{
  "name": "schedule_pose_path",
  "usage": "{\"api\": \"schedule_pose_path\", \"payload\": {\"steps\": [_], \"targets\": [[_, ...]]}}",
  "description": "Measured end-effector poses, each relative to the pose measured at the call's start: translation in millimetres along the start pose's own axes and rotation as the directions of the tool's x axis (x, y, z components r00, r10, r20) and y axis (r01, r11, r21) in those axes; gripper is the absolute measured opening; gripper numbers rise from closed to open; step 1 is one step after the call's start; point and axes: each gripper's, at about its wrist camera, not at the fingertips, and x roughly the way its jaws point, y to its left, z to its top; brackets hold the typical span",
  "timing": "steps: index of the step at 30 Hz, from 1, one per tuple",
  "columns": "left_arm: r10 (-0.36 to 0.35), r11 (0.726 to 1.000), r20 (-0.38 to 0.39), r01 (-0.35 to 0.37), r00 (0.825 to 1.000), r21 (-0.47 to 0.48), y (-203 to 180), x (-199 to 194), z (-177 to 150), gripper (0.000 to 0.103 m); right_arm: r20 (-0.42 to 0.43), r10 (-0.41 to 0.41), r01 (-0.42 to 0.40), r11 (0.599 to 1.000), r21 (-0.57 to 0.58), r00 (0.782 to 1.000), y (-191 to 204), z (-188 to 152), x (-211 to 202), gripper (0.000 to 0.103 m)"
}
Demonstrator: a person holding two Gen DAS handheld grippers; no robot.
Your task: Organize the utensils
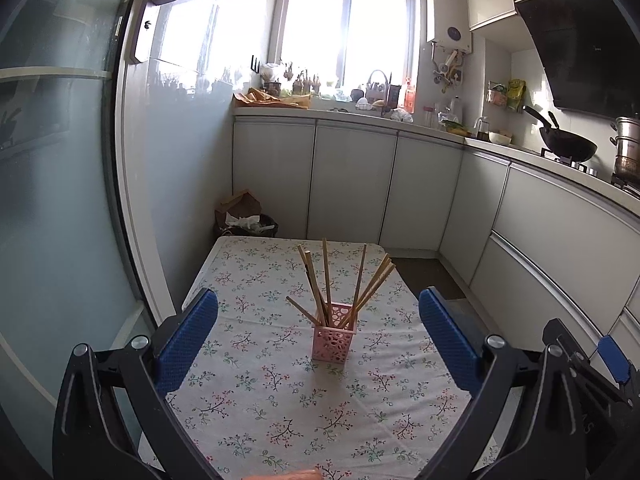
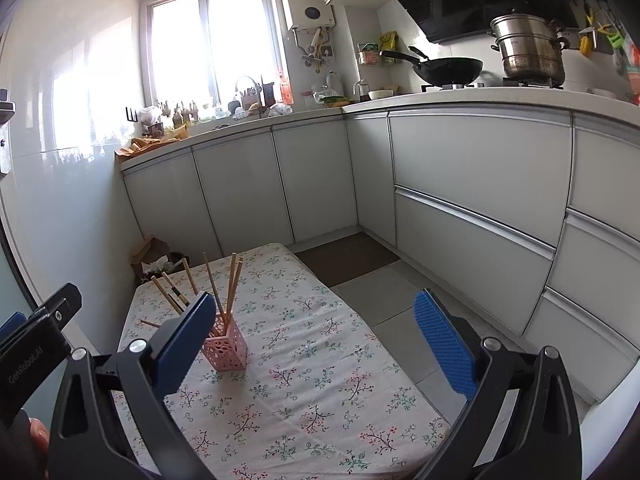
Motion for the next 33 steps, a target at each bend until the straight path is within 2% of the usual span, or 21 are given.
{"api": "schedule_pose_path", "payload": {"steps": [21, 33], "targets": [[-0.001, 1.000, -0.018, 0.001, 1.000, 0.007, 2.1, -1.2, -1.9, 0.096, -0.042, 0.011, -0.011, 1.000, -0.008, 0.999, 4.6, -3.1, 2.2, 0.097], [0.008, 1.000, 0.004, -0.008, 1.000, 0.016, 0.7, -4.1, -2.7, 0.096, -0.058, 0.007, -0.007, 1.000, -0.003, 0.998, 2.1, -6.0, 6.0, 0.097]]}}
